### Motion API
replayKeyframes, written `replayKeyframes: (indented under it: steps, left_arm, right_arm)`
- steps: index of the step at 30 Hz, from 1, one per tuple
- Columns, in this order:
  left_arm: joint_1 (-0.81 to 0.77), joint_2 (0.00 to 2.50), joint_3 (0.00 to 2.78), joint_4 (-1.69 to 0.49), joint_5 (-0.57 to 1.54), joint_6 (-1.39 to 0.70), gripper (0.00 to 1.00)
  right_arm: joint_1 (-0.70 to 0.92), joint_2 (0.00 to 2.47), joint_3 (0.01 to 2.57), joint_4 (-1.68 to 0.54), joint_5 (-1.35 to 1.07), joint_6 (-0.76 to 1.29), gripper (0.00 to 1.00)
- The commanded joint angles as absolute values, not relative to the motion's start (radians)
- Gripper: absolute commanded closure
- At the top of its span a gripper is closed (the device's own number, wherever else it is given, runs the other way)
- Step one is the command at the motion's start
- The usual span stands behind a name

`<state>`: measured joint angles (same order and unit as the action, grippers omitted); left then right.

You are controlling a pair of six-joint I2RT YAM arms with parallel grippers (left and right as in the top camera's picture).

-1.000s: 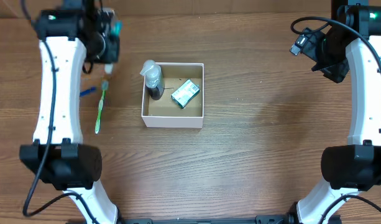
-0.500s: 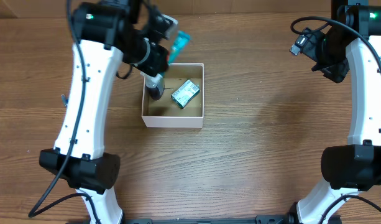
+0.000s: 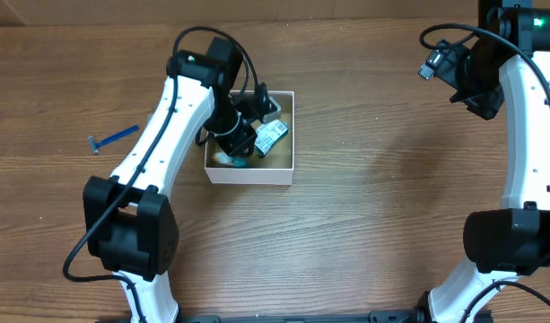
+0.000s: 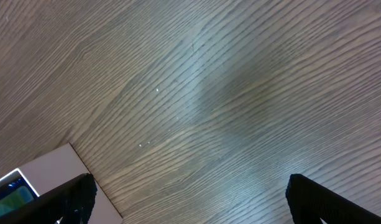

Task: Pack container
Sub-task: 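Lift the toothpaste tube and carry it over the white box, then lower the toothpaste into the box and open the left gripper, then move the left gripper to the green toothbrush and grasp its handle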

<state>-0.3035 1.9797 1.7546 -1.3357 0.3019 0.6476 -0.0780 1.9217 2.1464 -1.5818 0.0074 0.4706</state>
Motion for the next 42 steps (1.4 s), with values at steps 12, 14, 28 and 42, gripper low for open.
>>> replayKeyframes:
  steps: [12, 14, 28, 42]
  left_arm:
    - [-0.308, 1.967, 1.826, -1.316, 0.288, 0.595, 0.57]
    - [-0.308, 1.967, 1.938, -1.386, 0.349, 0.596, 0.56]
    - [0.059, 1.967, 2.198, -1.539, 0.280, 0.277, 0.00]
    - [0.314, 1.969, 1.644, -1.212, 0.235, 0.133, 0.00]
  right_arm:
    - [-0.080, 1.921, 2.150, -1.577, 0.017, 0.470, 0.00]
    - [-0.080, 1.921, 2.150, -1.577, 0.017, 0.470, 0.00]
    - [-0.080, 1.921, 2.150, -1.577, 0.017, 0.470, 0.00]
    - [-0.080, 1.921, 2.150, -1.577, 0.017, 0.470, 0.00]
